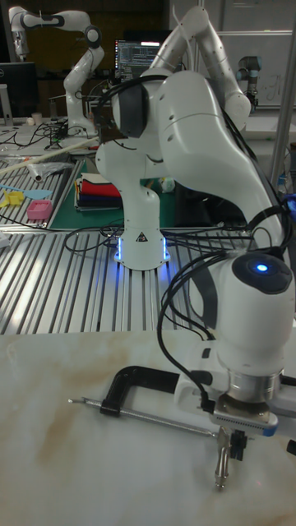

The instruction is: Turn off the water tap

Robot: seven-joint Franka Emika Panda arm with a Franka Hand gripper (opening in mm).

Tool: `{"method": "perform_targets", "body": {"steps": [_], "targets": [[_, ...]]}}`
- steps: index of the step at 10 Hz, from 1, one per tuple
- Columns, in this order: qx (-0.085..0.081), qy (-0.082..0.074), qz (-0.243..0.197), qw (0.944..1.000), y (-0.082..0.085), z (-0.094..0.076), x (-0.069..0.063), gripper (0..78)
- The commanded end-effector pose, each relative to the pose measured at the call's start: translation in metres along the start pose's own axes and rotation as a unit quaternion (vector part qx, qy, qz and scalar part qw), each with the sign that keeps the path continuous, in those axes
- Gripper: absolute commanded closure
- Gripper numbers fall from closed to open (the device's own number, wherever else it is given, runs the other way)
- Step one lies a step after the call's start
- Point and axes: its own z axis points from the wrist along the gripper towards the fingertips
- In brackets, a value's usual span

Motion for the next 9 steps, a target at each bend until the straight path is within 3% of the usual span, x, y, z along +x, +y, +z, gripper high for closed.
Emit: {"method": "perform_targets", "body": {"steps": [1,5,9], "targets": [[-0.001,-0.004,-0.029,0.9996,-0.02,0.0,-0.011,77.6],[-0.003,0.003,-0.018,0.9998,-0.024,-0.003,-0.012,77.6],[-0.013,0.033,0.019,0.9992,-0.01,-0.031,-0.007,77.6]]}}
